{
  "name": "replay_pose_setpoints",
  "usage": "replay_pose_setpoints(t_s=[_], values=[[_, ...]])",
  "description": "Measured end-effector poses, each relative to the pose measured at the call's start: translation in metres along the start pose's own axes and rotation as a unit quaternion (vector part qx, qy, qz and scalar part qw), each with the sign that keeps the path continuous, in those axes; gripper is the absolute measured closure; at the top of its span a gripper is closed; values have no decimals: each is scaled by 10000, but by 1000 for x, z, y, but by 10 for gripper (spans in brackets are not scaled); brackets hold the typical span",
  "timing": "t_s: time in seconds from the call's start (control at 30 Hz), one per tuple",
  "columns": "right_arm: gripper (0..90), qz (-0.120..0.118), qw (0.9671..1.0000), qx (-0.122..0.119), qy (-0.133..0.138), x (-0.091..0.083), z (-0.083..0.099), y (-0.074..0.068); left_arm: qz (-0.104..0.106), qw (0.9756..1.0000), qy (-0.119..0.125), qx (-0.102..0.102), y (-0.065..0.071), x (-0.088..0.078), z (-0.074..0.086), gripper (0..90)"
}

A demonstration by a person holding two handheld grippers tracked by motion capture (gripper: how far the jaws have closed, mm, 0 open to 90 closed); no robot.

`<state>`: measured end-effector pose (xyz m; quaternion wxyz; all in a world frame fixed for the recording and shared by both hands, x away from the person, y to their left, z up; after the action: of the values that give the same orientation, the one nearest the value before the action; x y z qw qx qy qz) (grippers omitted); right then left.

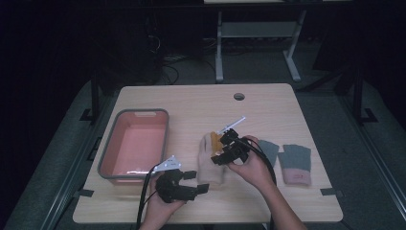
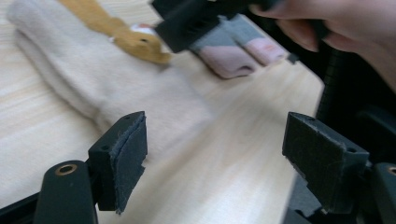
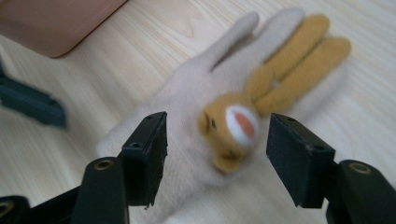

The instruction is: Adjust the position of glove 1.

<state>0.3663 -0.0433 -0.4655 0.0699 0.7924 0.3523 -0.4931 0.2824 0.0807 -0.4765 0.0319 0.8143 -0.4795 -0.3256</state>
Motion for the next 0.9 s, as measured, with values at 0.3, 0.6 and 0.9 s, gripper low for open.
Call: replay_pose_setpoints(t_s=[0.3,0.6,0.9], values=[[416,-421,9960,735,281,2,21,12,-208,9977,18,-646,-16,17,-10,256],[410,-588,9907,1171,355,13,37,19,-795,9930,-126,-860,-39,33,-12,277],[454,-860,9814,1668,401,23,39,17,-805,9870,-324,-1352,-47,44,-10,306]])
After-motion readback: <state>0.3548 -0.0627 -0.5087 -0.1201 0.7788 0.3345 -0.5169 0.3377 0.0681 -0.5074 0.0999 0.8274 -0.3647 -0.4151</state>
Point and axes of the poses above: each handheld gripper's, and its own axes: x roughly forward along the jaws, z roughly out of its underside, y roughly to its right, the point moved 8 cm from there along x, roughly forward along the jaws, and after that the axes turned 4 degrees about x, right-handed, at the moved point
